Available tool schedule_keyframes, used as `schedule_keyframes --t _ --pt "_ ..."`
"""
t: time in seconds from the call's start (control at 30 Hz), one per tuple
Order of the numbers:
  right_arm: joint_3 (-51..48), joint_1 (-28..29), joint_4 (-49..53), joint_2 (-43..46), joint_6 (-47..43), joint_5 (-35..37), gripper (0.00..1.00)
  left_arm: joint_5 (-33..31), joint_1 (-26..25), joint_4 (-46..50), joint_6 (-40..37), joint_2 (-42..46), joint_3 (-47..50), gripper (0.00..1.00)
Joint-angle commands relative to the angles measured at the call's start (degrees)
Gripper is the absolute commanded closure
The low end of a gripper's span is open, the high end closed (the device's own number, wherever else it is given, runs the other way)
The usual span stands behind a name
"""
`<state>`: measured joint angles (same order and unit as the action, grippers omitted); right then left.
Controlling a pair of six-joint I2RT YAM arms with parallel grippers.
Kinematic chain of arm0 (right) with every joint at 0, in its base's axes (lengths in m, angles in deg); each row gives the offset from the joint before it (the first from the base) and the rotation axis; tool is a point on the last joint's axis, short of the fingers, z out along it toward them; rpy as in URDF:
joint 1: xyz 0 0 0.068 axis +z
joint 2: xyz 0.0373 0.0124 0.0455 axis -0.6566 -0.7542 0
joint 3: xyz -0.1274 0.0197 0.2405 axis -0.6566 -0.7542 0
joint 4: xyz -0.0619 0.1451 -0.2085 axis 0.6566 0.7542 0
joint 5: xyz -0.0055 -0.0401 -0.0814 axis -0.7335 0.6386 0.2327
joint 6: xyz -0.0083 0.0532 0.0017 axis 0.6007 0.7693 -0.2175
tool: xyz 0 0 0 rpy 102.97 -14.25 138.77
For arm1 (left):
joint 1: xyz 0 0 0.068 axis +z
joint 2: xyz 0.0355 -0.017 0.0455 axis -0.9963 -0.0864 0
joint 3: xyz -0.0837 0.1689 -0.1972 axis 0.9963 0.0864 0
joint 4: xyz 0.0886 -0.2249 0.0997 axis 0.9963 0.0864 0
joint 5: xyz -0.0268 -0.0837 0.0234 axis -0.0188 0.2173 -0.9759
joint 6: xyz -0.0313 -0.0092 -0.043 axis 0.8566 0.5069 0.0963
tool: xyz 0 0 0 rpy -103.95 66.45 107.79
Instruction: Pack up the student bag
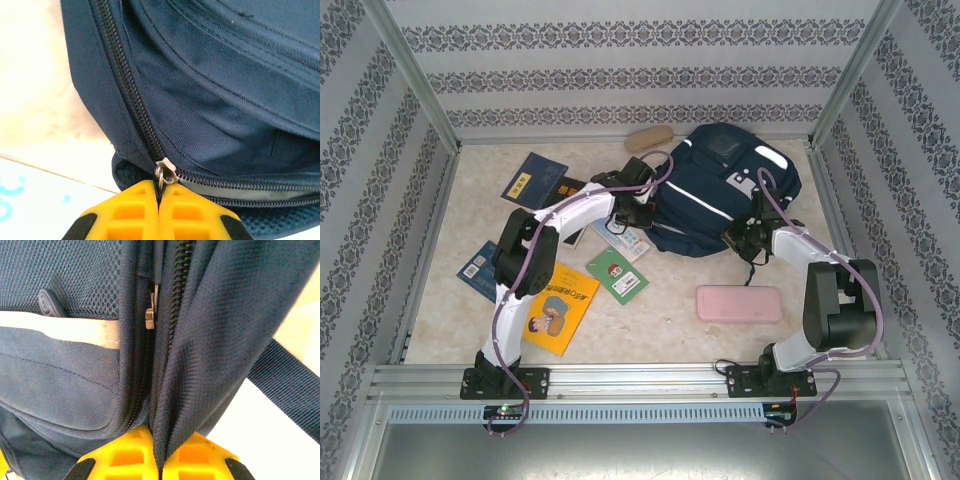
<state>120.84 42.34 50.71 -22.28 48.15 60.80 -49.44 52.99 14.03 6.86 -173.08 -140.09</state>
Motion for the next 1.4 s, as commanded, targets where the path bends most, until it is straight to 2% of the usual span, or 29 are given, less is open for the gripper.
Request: schedule_keyframes --t 0.0,0.2,0.37,0.43,0.53,0.7,0.87,1.03,1.13,1.23,1.3,1.37 --pt "2.9 -3.4 3.9 1.0 -4.2 11.9 1.00 -4.3 1.2 4.2 -3.0 2.8 4.8 1.00" --pt "10.4 -6.3 5.9 -3.2 -7.1 16.4 1.00 -1.0 -5.1 1.1 -2.1 11.5 16.3 1.00" --pt "17.1 -9.6 8.4 -7.7 -9.0 17.7 0.99 1.9 -14.4 -0.8 1.0 13.2 17.1 1.00" --pt "18.4 -10.4 9.7 -8.1 -9.4 17.0 0.75 2.0 -17.1 -1.2 2.3 11.5 14.4 1.00" --pt "16.0 -10.5 9.0 -5.0 -8.8 14.3 0.51 3.6 -18.6 -2.4 4.5 7.4 9.1 1.00" --pt "8.0 -10.2 11.3 3.8 -5.6 11.6 0.38 7.3 -19.6 -3.3 5.1 1.7 1.6 1.00" --pt "-2.8 -7.1 11.5 13.0 -1.0 5.8 0.38 9.3 -20.4 -2.0 3.4 -1.3 -2.1 1.00" --pt "-10.5 0.8 9.6 18.1 7.6 5.6 0.38 10.2 -20.5 -2.3 3.2 -1.7 -2.2 1.00" --pt "-12.8 4.7 6.0 17.5 10.6 5.8 0.39 10.1 -20.5 -2.5 3.2 -1.6 -2.1 1.00" --pt "-10.3 7.3 5.0 13.4 10.0 6.1 0.45 9.7 -20.6 -2.2 3.3 -1.3 -1.6 1.00" --pt "-7.6 8.0 6.7 10.9 8.7 7.7 0.55 8.9 -20.5 -1.9 3.3 -0.9 -1.1 1.00" --pt "-5.9 7.9 7.5 10.0 7.0 10.5 0.81 7.7 -20.5 -1.3 3.1 -0.2 -0.3 1.00"
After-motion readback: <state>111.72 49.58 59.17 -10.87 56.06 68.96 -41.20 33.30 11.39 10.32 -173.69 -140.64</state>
